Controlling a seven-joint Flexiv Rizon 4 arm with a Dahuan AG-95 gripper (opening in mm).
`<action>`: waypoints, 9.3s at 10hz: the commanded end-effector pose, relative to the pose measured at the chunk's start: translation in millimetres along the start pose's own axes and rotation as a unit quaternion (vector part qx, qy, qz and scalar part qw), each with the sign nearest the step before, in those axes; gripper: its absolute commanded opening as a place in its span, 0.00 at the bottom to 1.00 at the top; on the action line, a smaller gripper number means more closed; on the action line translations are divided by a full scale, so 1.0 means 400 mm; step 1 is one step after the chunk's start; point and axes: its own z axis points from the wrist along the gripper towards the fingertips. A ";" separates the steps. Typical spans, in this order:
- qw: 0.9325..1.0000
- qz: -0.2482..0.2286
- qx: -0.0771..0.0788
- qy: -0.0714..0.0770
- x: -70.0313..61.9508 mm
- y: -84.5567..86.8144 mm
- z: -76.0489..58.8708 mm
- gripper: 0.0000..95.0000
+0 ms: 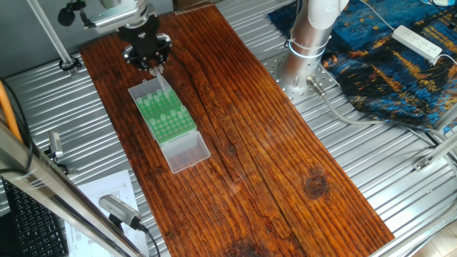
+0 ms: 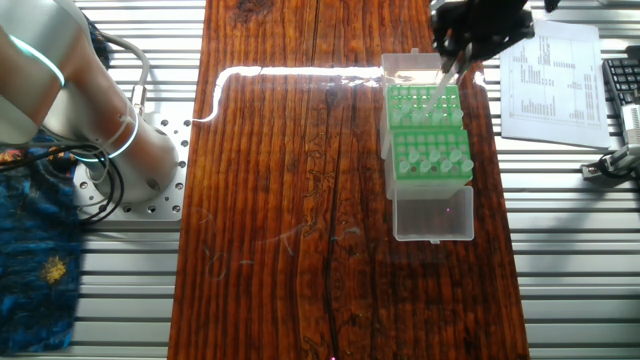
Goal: Transfer all large pipette tips from one holder to another
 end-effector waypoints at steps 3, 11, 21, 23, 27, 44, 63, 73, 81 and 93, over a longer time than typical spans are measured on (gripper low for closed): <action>1.000 0.022 0.003 0.009 -0.037 -0.029 -0.016 0.00; 0.977 0.211 -0.001 -0.007 -0.110 -0.048 0.007 0.00; 0.939 0.345 -0.016 -0.010 -0.102 -0.022 0.072 0.00; 0.938 0.346 -0.020 -0.008 -0.103 -0.013 0.072 0.00; 0.936 0.351 -0.025 -0.005 -0.103 -0.005 0.083 0.00; 0.937 0.350 -0.008 -0.011 -0.096 -0.012 0.090 0.00; 0.938 0.347 -0.008 -0.014 -0.103 -0.027 0.101 0.00; 0.939 0.343 0.011 -0.027 -0.112 -0.018 0.091 0.00; 0.940 0.341 0.016 -0.026 -0.105 -0.016 0.094 0.00; 0.942 0.334 0.004 -0.020 -0.100 -0.020 0.132 0.40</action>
